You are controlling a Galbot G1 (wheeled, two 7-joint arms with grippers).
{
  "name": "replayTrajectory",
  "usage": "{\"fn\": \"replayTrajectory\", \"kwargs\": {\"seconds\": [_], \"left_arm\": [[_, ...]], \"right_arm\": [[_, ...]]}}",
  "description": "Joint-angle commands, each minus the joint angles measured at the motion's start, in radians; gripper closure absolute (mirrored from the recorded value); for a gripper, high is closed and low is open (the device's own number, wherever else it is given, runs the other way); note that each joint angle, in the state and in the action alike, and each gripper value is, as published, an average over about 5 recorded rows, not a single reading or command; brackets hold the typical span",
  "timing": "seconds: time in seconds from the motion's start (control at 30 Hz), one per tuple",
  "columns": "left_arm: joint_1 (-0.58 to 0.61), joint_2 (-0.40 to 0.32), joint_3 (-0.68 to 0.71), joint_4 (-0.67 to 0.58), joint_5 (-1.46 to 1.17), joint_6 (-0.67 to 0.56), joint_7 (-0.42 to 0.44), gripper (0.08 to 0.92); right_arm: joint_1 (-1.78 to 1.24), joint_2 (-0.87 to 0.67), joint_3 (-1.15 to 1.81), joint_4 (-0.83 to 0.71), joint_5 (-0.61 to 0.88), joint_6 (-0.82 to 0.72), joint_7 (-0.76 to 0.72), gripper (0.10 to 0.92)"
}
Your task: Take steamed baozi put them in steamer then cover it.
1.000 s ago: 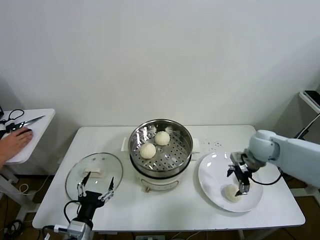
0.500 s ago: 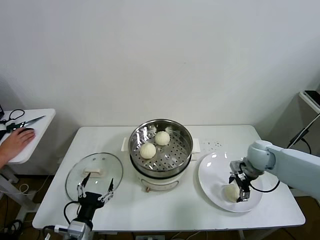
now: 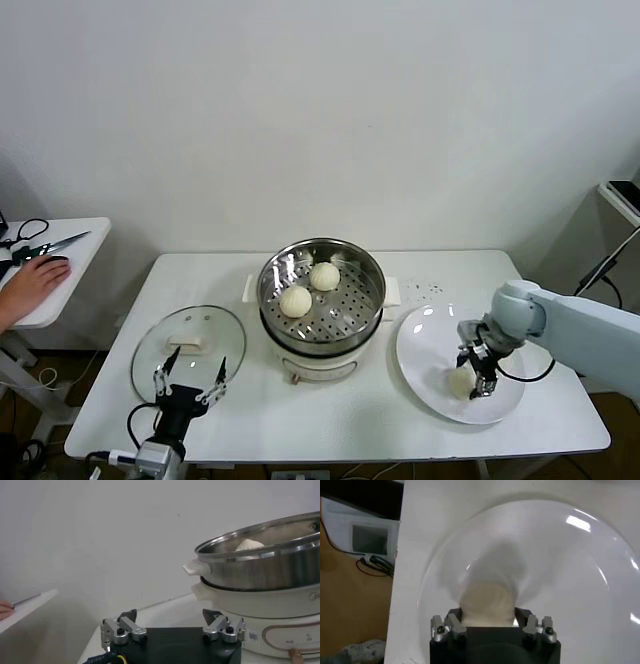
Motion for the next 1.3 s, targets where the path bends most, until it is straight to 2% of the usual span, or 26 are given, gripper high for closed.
{"fn": "replayTrajectory", "kwargs": {"seconds": [0.03, 0.33, 0.57, 0.83, 1.03, 1.3], "left_arm": [[0.001, 0.003, 0.0, -0.002, -0.001, 0.0, 0.0, 0.177], [0.006, 0.003, 0.001, -0.005, 0.0, -0.001, 0.0, 0.177], [0.006, 0.004, 0.004, -0.001, 0.0, 0.001, 0.001, 0.177], [-0.001, 0.001, 0.015, 0.005, 0.002, 0.004, 0.001, 0.177], [-0.003, 0.003, 0.014, 0.006, 0.002, 0.003, 0.001, 0.177], [-0.002, 0.004, 0.011, 0.006, 0.003, 0.002, -0.001, 0.177]], "right_arm": [[0.098, 0.01, -0.035, -0.015, 0.001, 0.068, -0.01, 0.34], [0.62, 0.158, -0.344, -0.049, 0.034, 0.43, -0.057, 0.347], [0.795, 0.306, -0.376, -0.059, 0.033, 0.636, -0.101, 0.347], [0.77, 0.516, -0.286, -0.083, 0.015, 0.723, -0.122, 0.339], [0.658, 0.668, -0.23, -0.097, -0.078, 0.735, -0.118, 0.338], [0.526, 0.769, -0.222, -0.104, -0.181, 0.769, -0.112, 0.338]]}}
